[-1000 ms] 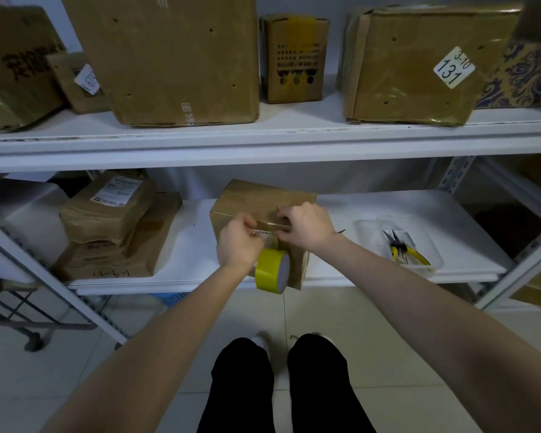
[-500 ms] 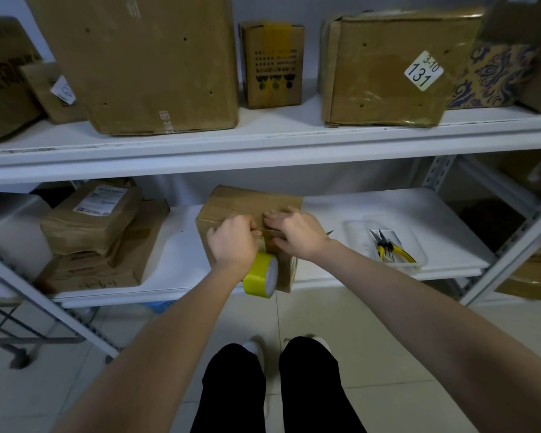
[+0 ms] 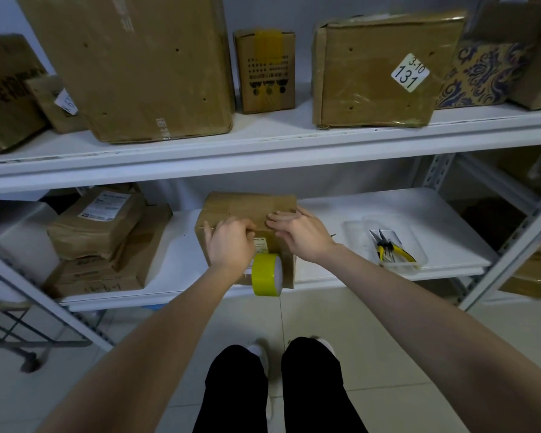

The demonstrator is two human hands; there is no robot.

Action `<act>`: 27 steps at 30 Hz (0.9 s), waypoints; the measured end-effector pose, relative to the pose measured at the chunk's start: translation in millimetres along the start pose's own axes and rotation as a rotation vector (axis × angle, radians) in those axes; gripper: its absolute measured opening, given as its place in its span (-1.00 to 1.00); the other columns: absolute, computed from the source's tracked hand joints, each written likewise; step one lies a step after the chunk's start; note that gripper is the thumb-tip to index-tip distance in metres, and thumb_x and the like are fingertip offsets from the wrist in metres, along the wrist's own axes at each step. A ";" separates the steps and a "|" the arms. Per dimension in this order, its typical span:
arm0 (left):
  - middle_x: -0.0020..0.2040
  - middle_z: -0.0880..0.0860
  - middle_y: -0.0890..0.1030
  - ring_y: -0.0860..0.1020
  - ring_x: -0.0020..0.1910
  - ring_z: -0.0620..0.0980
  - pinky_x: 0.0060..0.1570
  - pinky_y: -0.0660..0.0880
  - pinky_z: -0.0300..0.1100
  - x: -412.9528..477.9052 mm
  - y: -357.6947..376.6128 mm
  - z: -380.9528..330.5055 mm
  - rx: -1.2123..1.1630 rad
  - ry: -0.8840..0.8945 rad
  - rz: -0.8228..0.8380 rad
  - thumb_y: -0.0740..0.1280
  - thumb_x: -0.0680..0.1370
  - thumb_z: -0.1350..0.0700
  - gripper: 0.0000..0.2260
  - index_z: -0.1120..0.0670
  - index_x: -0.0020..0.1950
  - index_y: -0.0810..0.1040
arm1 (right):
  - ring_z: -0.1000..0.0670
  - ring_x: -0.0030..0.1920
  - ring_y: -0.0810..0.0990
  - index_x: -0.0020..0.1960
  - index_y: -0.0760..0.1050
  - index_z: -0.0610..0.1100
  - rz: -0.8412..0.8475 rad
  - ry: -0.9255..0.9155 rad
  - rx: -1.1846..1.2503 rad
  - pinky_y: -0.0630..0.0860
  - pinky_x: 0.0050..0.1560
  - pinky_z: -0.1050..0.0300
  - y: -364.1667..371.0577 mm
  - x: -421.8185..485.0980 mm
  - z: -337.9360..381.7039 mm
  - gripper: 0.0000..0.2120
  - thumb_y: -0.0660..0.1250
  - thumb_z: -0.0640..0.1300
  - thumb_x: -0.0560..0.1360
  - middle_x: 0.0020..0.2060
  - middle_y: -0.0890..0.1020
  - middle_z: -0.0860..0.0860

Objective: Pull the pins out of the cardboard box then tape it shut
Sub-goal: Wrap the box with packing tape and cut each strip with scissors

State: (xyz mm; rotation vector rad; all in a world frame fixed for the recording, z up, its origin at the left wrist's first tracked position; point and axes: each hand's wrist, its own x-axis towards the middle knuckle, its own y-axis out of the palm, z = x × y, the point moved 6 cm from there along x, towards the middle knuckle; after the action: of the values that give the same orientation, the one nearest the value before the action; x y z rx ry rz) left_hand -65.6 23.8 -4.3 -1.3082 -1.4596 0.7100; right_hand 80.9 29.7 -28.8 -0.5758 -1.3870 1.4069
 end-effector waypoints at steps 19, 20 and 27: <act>0.30 0.11 0.43 0.34 0.31 0.13 0.23 0.29 0.08 41.7 4.7 9.4 0.189 -0.028 0.143 0.22 0.49 -0.03 -0.57 0.03 0.35 0.35 | -0.13 0.01 0.54 0.05 0.49 -0.13 -0.405 0.702 0.226 0.50 -0.09 -0.01 20.7 -34.9 -102.1 -0.86 0.18 -0.18 0.56 0.04 0.52 -0.07; 0.29 0.11 0.43 0.35 0.30 0.14 0.23 0.30 0.09 41.5 4.5 7.3 0.182 -0.016 0.134 0.23 0.49 -0.02 -0.56 0.02 0.36 0.32 | -0.14 0.02 0.56 0.07 0.49 -0.13 -0.265 0.786 0.207 0.50 -0.09 0.01 32.5 -37.1 -110.0 -0.86 0.20 -0.20 0.55 0.06 0.52 -0.08; 0.25 0.08 0.46 0.36 0.26 0.12 0.25 0.31 0.04 42.2 5.6 3.2 0.189 0.023 0.122 0.23 0.50 0.06 -0.68 0.00 0.25 0.49 | -0.08 0.08 0.59 0.24 0.49 -0.14 0.392 0.863 0.111 0.43 -0.10 0.14 101.2 -42.9 -117.2 -0.69 0.14 -0.06 0.59 0.05 0.61 -0.06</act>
State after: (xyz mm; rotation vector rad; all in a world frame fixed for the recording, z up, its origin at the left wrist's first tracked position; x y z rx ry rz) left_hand -62.5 66.0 1.9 -1.2622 -1.2694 0.8886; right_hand 165.7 62.3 -161.3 -1.2465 -0.5156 1.2724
